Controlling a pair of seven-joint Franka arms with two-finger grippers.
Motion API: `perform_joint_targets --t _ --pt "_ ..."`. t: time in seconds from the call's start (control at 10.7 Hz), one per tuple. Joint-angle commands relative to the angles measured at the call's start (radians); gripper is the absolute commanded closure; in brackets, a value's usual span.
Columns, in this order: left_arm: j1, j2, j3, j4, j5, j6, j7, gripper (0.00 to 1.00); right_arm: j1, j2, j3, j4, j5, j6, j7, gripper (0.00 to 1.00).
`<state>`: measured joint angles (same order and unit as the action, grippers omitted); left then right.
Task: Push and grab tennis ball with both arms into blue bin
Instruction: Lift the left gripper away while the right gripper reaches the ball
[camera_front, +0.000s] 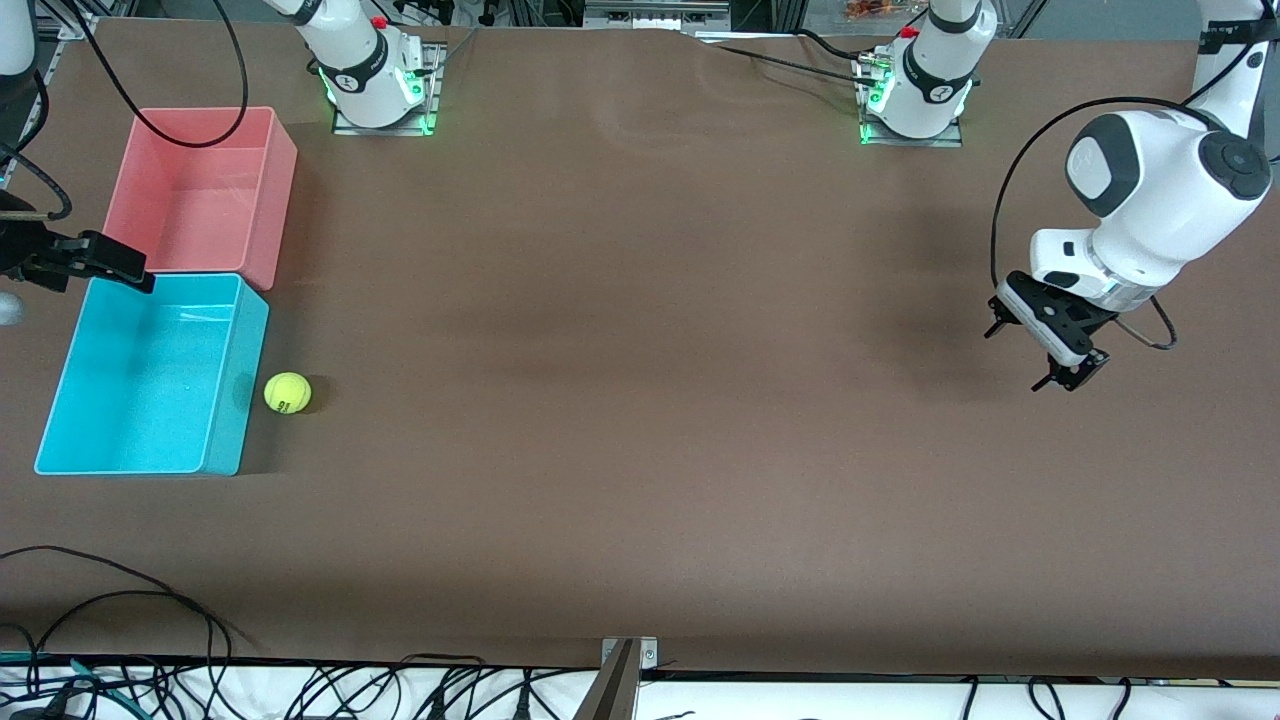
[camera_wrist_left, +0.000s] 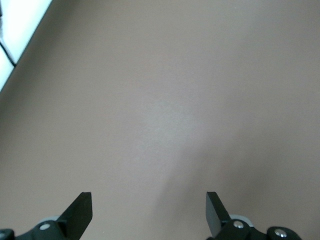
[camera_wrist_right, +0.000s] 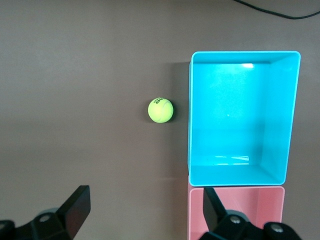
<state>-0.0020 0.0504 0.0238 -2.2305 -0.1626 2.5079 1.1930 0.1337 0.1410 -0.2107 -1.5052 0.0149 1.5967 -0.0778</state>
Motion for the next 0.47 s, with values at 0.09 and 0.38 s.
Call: perform_joint_targets --t 0.09,0.38 --pt "0.016 -0.073 0.011 0.044 0.011 -0.067 -0.009 0.00 0.053 0.095 0.007 0.000 0.002 0.011 0.009 0.00" --pt "0.014 -0.072 0.042 0.263 0.026 -0.401 -0.149 0.00 0.064 0.175 0.011 0.000 0.002 0.081 0.009 0.00"
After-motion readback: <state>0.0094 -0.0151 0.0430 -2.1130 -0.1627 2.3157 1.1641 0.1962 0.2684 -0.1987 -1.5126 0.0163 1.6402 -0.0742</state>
